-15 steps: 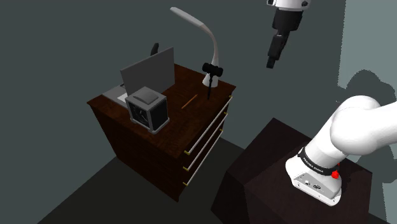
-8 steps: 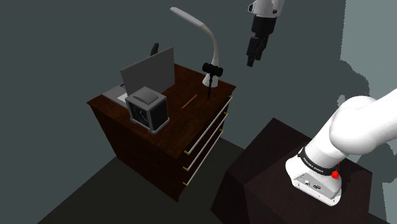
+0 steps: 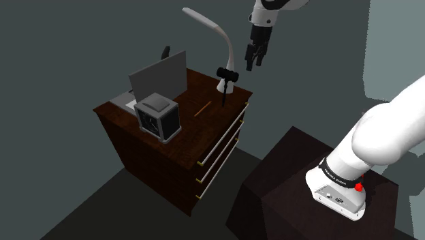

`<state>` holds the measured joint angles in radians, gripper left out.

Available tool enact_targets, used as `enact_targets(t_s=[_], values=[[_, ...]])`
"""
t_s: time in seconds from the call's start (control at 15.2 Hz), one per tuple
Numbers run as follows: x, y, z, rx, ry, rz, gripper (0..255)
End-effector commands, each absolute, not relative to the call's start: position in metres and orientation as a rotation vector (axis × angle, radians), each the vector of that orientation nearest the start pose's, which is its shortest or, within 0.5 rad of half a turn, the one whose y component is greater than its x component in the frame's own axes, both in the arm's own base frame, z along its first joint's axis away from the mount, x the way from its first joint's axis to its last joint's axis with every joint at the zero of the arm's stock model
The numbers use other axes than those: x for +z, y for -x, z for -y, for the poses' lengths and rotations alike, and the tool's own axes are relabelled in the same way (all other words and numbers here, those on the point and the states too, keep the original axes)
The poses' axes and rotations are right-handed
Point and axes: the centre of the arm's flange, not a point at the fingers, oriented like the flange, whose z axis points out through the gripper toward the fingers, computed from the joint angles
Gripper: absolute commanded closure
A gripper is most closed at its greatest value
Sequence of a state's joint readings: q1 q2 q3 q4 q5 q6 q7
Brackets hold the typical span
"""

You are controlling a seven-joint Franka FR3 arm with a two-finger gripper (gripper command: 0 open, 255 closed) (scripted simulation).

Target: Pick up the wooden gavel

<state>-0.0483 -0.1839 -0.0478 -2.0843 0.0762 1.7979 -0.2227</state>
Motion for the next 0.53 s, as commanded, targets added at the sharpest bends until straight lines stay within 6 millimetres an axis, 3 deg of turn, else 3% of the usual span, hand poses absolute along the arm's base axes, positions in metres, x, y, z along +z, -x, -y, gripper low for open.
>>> enact_targets(t_s=[0.0,0.46], values=[[0.484,-0.510,0.049,0.135,3.028,0.146,0],[0.441,-0.588,0.083,0.137,2.995,0.090,0]])
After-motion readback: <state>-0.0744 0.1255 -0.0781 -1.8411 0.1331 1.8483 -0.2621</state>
